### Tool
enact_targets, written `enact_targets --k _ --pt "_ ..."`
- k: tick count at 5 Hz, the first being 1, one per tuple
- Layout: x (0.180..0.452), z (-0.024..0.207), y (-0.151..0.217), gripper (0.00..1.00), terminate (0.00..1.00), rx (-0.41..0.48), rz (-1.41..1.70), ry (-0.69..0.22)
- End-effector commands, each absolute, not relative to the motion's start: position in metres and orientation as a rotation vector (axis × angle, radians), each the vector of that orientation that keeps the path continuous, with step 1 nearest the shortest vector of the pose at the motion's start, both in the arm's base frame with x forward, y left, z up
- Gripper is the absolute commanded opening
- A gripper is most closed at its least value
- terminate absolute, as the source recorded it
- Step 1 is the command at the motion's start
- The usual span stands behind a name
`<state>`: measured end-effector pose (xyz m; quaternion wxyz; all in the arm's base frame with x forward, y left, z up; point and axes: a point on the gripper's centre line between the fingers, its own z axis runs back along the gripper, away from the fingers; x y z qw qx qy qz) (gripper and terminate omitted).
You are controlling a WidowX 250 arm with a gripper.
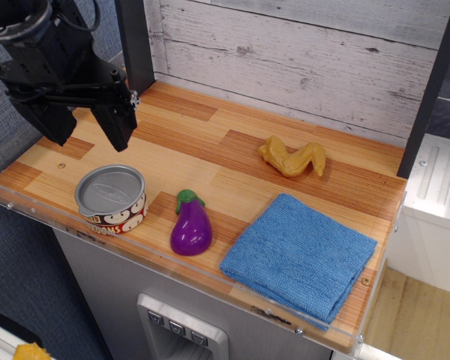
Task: Move the eggplant to the other side of the can.
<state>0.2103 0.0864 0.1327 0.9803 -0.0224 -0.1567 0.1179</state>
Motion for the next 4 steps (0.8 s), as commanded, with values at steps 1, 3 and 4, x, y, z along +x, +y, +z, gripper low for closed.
enact_targets --k 1,3,4 --pt "0.210 0.133 0.086 1.00 0.00 -0.045 0.237 -0.316" --pt "0.234 0.110 0.050 1.00 0.00 -0.051 0.212 -0.257" --pt "0.245 0.089 0.035 1.00 0.00 -0.053 0.218 -0.206"
